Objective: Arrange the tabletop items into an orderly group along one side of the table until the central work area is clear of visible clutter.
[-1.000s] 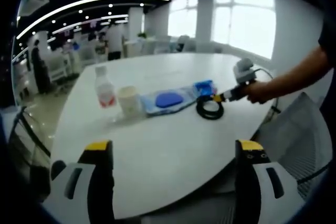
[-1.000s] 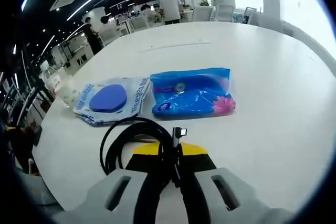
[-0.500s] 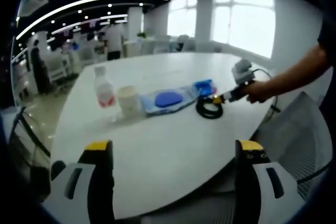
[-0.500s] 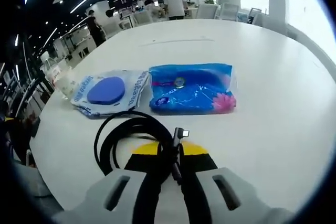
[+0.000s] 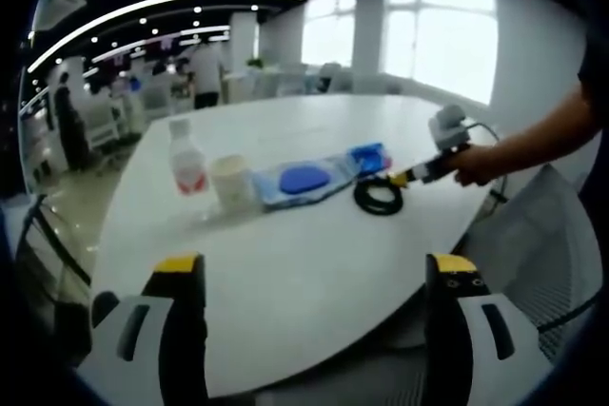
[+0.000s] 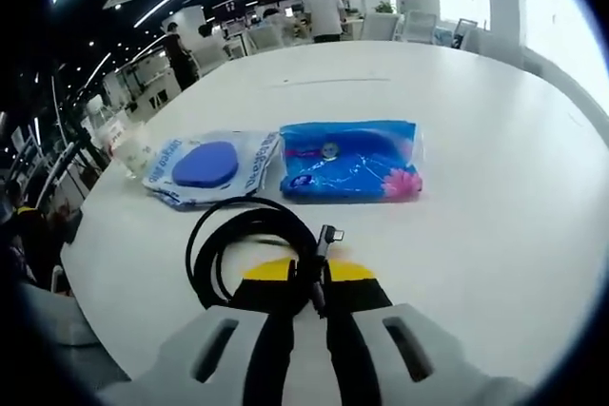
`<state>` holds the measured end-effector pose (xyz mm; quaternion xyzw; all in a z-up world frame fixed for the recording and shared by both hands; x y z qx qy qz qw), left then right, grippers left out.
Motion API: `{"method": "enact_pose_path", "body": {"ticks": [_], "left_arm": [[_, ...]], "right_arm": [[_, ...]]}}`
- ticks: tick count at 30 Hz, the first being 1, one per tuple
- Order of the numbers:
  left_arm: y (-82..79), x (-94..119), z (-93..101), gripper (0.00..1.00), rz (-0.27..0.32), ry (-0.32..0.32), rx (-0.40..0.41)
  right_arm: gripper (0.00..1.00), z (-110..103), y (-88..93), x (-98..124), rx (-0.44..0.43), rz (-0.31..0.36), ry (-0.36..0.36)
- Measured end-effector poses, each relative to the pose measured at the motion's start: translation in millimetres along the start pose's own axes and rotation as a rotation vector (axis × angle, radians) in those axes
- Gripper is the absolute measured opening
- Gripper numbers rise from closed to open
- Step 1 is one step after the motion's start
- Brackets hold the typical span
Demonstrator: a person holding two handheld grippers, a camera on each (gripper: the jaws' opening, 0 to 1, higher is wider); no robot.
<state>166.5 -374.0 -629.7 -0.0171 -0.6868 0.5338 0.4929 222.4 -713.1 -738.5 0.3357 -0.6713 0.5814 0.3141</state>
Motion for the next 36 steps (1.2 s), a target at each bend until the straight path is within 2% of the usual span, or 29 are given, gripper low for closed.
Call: {"method": "enact_pose_path", "body": {"ticks": [5,15,25,36], "left_arm": [[-0.6,0.2,-0.1,0.92,0.006,-0.001,0.002],[-1.4,0.5,-0.9,0.92,0.013,-0.004,0.007],[-2.1,1.0,-1.3,0.92,0.019,-0.006,0.008],[-1.5,0.4,-0.5,0.92,0.015,-0.002,0.005]], "right_arm": [[0.07,-4.9,-0.3,5.7,0.016,0.010,-0.022],[0.08,-25.2,-14.1,30.6,0.117,0.053,-0.072],[0.18,-34.3,-11.4,50.6,0.094,0.077,-0.124],[0.31,-42.6,-1.6,70.1,0.117,0.095,-0.141]]}}
Point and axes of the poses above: the point that each gripper's makers call its tool centre point, and the gripper's own axes: x roughly backward along the fingers, z roughly to its right, y roughly out of its underside, the point moved 2 cm from there along x, roughly backward along the fingers, and after that the axes turned 12 degrees about -z, right-handed, at the moved point
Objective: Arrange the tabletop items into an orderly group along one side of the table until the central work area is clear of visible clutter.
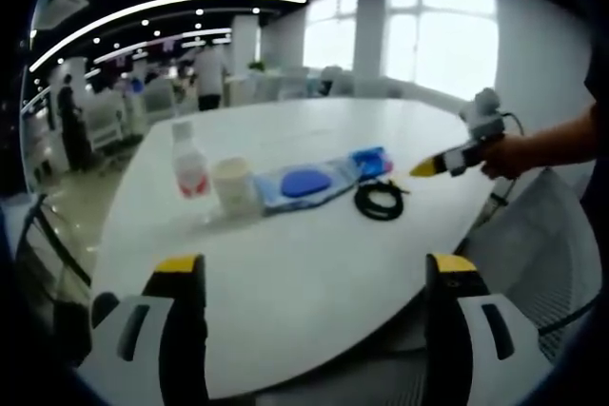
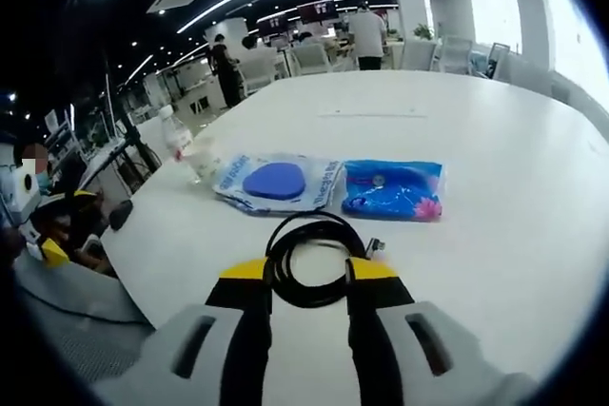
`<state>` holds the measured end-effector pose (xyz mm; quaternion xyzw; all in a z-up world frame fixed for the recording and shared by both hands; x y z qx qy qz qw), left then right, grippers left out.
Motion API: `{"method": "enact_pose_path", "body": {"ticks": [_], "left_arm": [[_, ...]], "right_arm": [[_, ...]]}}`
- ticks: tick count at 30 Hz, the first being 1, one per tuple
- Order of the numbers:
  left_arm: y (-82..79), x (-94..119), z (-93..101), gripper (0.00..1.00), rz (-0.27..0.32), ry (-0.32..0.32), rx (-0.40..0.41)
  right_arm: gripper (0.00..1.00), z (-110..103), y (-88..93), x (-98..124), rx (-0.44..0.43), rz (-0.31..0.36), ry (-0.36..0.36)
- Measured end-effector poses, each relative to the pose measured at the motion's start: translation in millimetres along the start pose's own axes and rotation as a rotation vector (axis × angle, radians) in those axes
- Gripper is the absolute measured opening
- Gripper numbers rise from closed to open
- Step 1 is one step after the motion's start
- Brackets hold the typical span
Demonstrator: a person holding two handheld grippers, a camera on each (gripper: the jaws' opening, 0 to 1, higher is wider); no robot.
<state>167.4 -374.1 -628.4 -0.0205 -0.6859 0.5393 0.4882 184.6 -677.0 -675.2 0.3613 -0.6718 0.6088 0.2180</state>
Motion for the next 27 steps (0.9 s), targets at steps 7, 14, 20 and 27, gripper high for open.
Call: {"method": "enact_pose_path", "body": {"ticks": [7,14,20,27], "left_arm": [[-0.2,-0.1,-0.2,0.93,0.001,0.000,0.000],[-0.5,-0.1,0.3,0.93,0.002,0.002,0.001],[-0.7,0.2,0.4,0.93,0.002,0.002,-0.004],[-1.2,0.6,0.8,0.94,0.005,0.005,-0.004]], "right_arm": [[0.46,-7.4,4.1,15.7,0.035,0.019,-0.011],[0.55,-12.2,6.1,29.0,0.086,0.034,-0.012],[0.59,-11.4,5.8,42.0,0.105,0.042,-0.001],[0.69,-13.7,12.7,54.3,0.114,0.053,0.005]]}}
Point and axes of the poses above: the point that each gripper's makers call its tool centre point, and the gripper's own axes: x roughly backward along the fingers, z roughly to its right, y roughly out of its underside, the point moved 2 cm from there along x, roughly backward along the fingers, and after that the axes turned 12 degrees about -z, right-handed, at the moved point
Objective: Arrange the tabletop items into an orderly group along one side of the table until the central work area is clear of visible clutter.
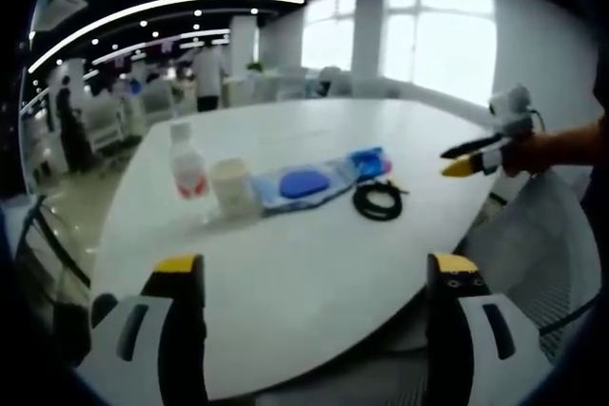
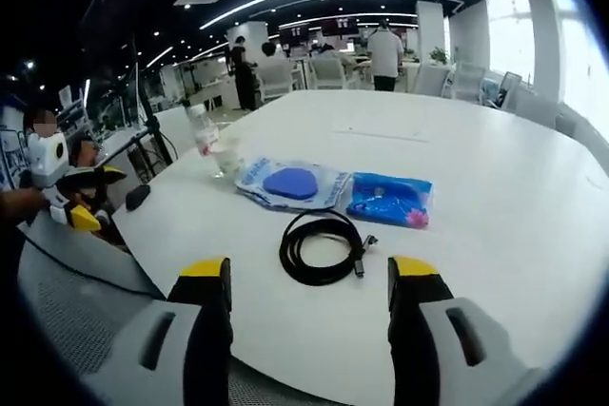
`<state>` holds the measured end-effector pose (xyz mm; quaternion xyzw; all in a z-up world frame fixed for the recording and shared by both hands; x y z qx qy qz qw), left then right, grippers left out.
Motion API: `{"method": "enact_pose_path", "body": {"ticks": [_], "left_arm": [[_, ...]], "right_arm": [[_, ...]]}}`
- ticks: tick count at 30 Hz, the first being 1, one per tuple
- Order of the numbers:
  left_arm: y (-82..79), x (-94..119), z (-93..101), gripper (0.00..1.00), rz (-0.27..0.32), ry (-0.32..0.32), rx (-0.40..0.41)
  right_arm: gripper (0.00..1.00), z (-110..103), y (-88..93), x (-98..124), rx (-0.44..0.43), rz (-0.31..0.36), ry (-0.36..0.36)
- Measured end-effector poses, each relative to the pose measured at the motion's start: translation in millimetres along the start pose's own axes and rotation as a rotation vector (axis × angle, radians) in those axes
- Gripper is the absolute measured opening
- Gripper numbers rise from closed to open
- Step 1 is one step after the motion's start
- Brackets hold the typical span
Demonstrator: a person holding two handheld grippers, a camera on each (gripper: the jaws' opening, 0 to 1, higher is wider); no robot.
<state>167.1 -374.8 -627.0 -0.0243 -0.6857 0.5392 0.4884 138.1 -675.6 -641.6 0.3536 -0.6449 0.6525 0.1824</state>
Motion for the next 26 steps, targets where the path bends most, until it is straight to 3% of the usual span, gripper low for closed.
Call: {"method": "enact_pose_path", "body": {"ticks": [7,14,20,26], "left_arm": [[-0.4,0.9,0.4,0.96,0.001,0.001,0.003],[-1.4,1.4,1.9,0.98,0.007,0.009,-0.001],[-3.0,2.2,2.2,0.99,0.020,0.011,0.000],[-2.1,1.6,2.5,0.99,0.013,0.011,-0.009]], "right_arm": [[0.82,-11.5,-1.3,14.2,0.056,0.048,-0.001],[0.99,-23.1,0.3,22.4,0.037,0.089,-0.044],[1.00,-26.7,15.1,22.9,0.036,0.031,-0.039],[1.00,-25.0,7.0,26.2,0.043,0.094,-0.014]]}}
Point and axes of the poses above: the point that each gripper's makers call its tool centre point, and the gripper's own axes: x roughly backward along the fingers, z roughly to its right, y roughly out of its underside, the point moved 2 cm from there along x, roughly backward along the fingers, and after that the axes turned 12 degrees about -z, right-handed, at the moved point
